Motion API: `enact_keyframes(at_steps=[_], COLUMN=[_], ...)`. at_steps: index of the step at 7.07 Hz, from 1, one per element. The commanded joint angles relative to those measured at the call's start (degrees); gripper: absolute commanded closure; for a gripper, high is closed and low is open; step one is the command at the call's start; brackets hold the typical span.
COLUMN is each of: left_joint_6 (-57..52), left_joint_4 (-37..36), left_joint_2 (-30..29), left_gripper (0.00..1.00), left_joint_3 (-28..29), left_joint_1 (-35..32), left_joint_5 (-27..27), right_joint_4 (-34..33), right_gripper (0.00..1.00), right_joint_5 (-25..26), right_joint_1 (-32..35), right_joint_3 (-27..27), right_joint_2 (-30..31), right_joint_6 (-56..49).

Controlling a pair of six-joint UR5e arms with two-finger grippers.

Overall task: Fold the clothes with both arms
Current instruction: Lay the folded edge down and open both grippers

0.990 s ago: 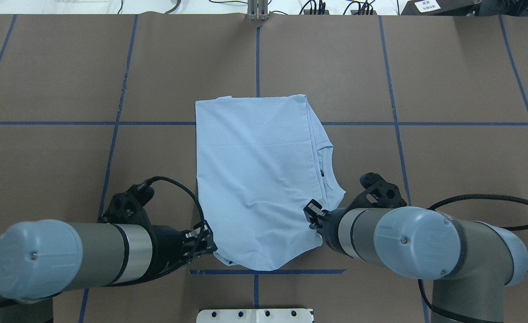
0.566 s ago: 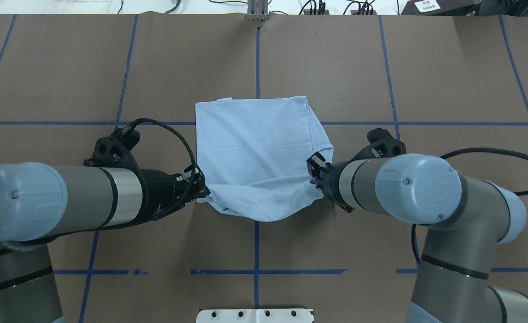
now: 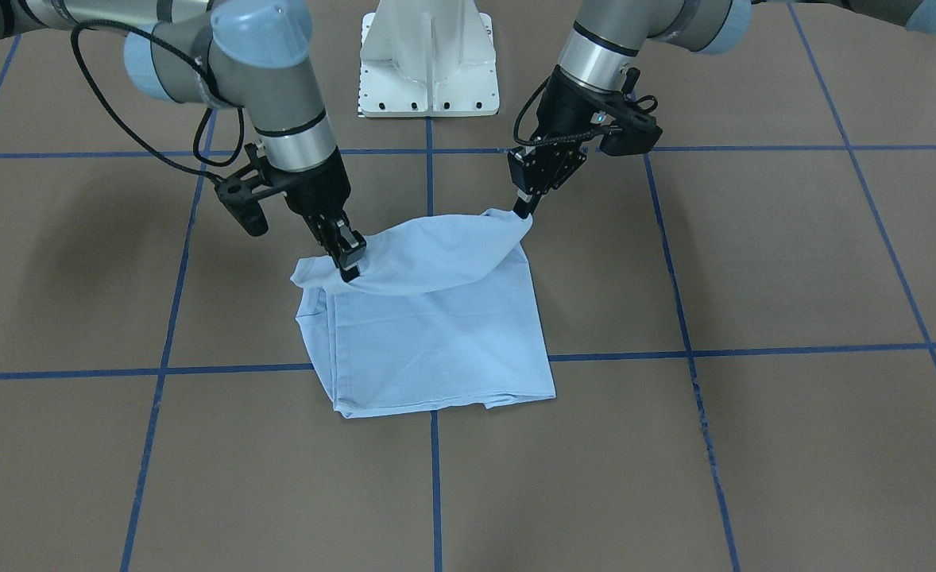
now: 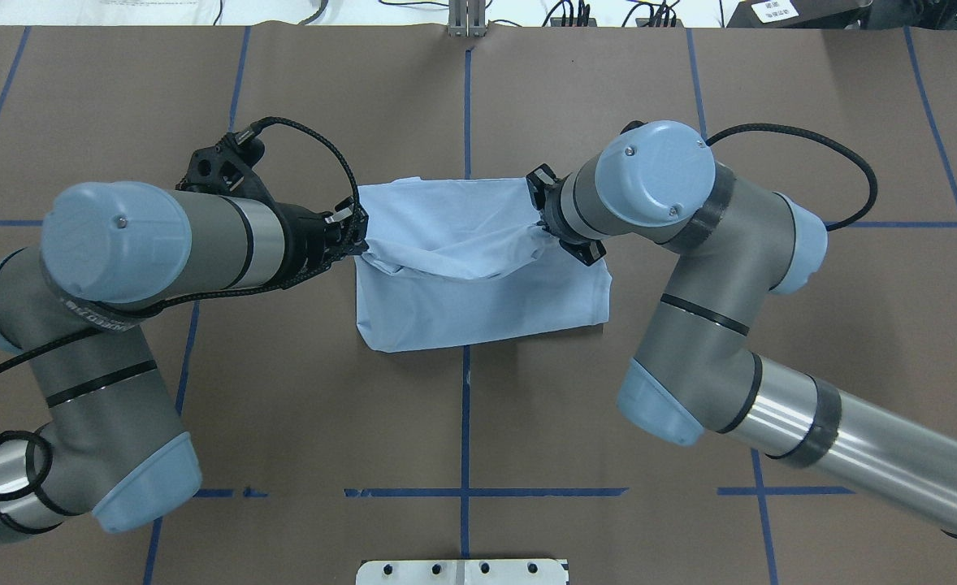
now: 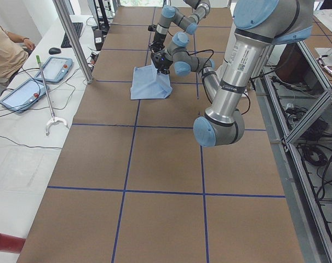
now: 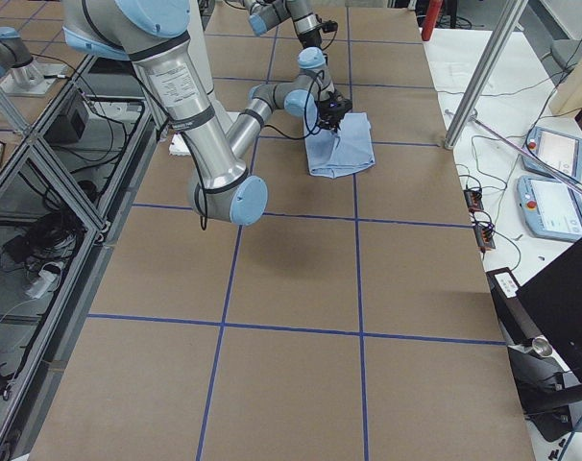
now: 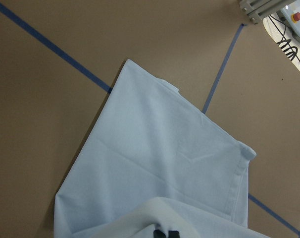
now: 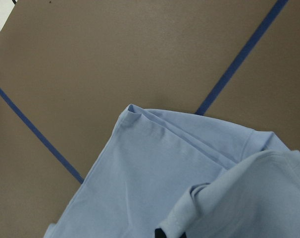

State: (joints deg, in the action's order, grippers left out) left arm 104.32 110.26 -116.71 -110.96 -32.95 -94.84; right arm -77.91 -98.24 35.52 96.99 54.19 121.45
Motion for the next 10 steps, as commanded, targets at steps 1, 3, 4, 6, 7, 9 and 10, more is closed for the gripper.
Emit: enact_keyframes(at_steps=[1,3,4,6,7,9,10], left_joint_6=[-3.5,-12.0,-18.0,-23.2,-23.1,-23.2,-23.4], left_joint_4=[8.1,14.3,20.7,25.3,25.0,24.6,24.6], left_joint_2=[-2.2,-9.2,-12.5,-14.3,-14.3,-13.3,-11.1], left_gripper=[1.00,0.87,0.52,0.35,0.35,0.36,0.36], left_joint_3=[10.5,26.2,35.5,40.5,40.4,37.6,33.7], left_joint_1=[-3.2,-7.2,-8.8,-11.9,-11.8,-12.0,-12.5], left_joint_5=[0.3,0.4,4.4,7.3,7.2,5.5,0.4], right_joint_4=[3.7,8.3,12.3,12.3,12.3,12.4,12.2], right_gripper=[1.00,0.69,0.19,0.00,0.00,0.00,0.00], right_joint_5=[-2.2,-2.9,-5.6,-13.9,-13.9,-13.9,-14.2], right_joint_1=[2.1,3.2,4.9,11.7,11.9,11.0,10.6], right_joint_3=[-9.7,-20.8,-28.6,-32.4,-32.4,-30.2,-27.7], right_joint_2=[-4.1,-9.6,-12.4,-14.5,-14.5,-14.3,-13.6], right_joint_6=[-0.7,-3.8,-8.6,-19.7,-20.5,-19.9,-19.8])
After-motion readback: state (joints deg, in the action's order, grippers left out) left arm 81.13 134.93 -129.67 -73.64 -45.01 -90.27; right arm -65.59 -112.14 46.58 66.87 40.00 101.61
